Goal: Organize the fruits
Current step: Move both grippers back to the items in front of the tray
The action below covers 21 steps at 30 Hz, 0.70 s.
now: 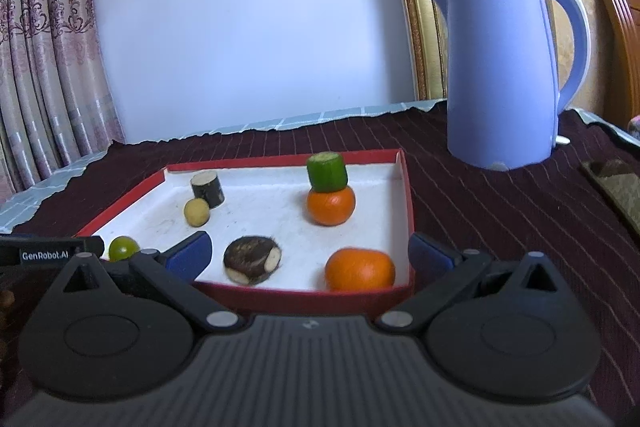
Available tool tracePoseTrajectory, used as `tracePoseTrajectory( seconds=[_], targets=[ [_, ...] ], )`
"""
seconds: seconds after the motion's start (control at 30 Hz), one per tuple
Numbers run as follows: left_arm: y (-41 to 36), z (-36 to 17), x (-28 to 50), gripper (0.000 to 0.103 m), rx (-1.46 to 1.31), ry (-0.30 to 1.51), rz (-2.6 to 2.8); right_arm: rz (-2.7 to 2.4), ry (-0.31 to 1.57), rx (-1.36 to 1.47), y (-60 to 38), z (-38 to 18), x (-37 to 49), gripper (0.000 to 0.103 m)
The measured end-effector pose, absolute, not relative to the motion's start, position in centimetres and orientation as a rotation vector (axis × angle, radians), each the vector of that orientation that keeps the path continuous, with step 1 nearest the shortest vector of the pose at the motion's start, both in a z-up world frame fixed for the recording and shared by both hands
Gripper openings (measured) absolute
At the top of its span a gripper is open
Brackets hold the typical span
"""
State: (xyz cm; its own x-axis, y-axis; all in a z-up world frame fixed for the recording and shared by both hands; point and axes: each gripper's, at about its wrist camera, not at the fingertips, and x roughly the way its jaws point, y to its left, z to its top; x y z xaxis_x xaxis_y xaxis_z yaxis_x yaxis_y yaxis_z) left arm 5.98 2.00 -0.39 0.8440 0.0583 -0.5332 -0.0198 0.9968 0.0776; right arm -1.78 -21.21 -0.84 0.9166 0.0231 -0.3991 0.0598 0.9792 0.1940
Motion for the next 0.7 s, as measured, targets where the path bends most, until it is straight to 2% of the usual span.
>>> tracePoseTrajectory(
  seconds=[0.2,0.7],
  targets=[
    [2.9,-1.1,5.2,0.097,0.061,0.580,0.052,0.027,0.417,0.212,-20.7,-0.8,-3.2,0.103],
    [5.1,-2.7,3.7,0.097,-0.022,0.600,0.031,0.237,0.505,-0.001,-15.4,-1.1,-5.7,0.103]
  ],
)
